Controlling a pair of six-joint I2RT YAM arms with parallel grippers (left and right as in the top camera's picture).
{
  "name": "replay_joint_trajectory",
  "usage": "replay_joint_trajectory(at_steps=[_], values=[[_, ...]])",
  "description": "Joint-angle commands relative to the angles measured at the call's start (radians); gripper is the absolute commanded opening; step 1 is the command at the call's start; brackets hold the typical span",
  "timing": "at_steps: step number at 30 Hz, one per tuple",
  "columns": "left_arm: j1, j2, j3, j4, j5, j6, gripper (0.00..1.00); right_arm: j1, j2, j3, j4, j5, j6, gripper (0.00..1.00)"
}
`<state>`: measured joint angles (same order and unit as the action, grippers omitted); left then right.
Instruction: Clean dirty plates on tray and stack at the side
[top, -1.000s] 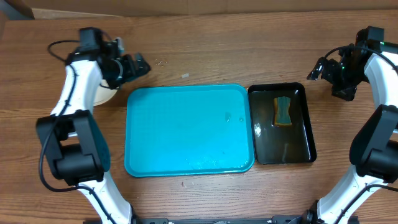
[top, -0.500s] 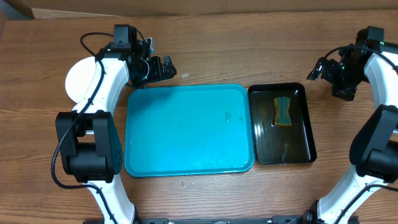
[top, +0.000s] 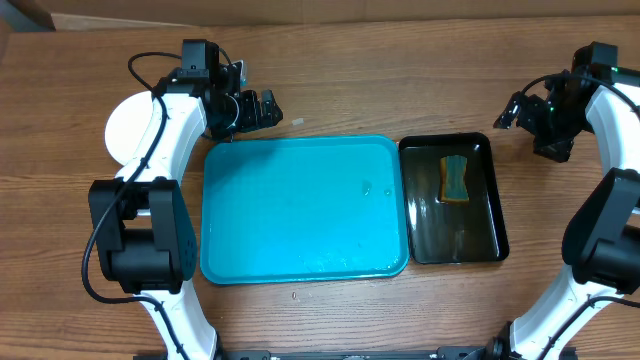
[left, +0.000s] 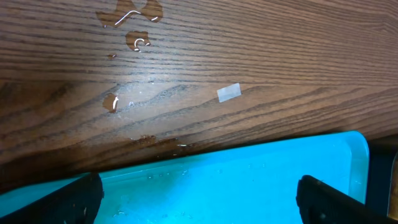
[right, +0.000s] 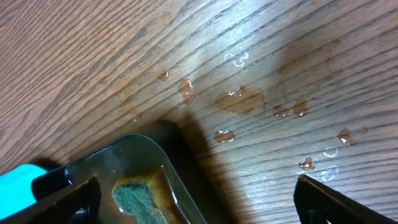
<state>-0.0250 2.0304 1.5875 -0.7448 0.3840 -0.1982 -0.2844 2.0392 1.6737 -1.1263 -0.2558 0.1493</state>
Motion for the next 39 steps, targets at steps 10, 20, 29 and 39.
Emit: replay_joint_trajectory(at_steps=[10, 20, 29, 39], values=[[-0.002, 0.003, 0.018, -0.003, -0.007, 0.019, 1.00, 0.038, -0.062, 0.021, 0.004, 0.000, -0.004, 1.00], [-0.002, 0.003, 0.018, -0.003, -0.007, 0.019, 1.00, 0.149, -0.374, 0.021, 0.004, 0.000, -0.004, 1.00], [-0.002, 0.003, 0.018, -0.003, -0.007, 0.019, 1.00, 0.273, -0.773, 0.021, 0.003, 0.052, -0.005, 1.00], [-0.002, 0.003, 0.018, -0.003, -0.007, 0.019, 1.00, 0.424, -1.183, 0.018, -0.019, 0.129, -0.005, 1.00]])
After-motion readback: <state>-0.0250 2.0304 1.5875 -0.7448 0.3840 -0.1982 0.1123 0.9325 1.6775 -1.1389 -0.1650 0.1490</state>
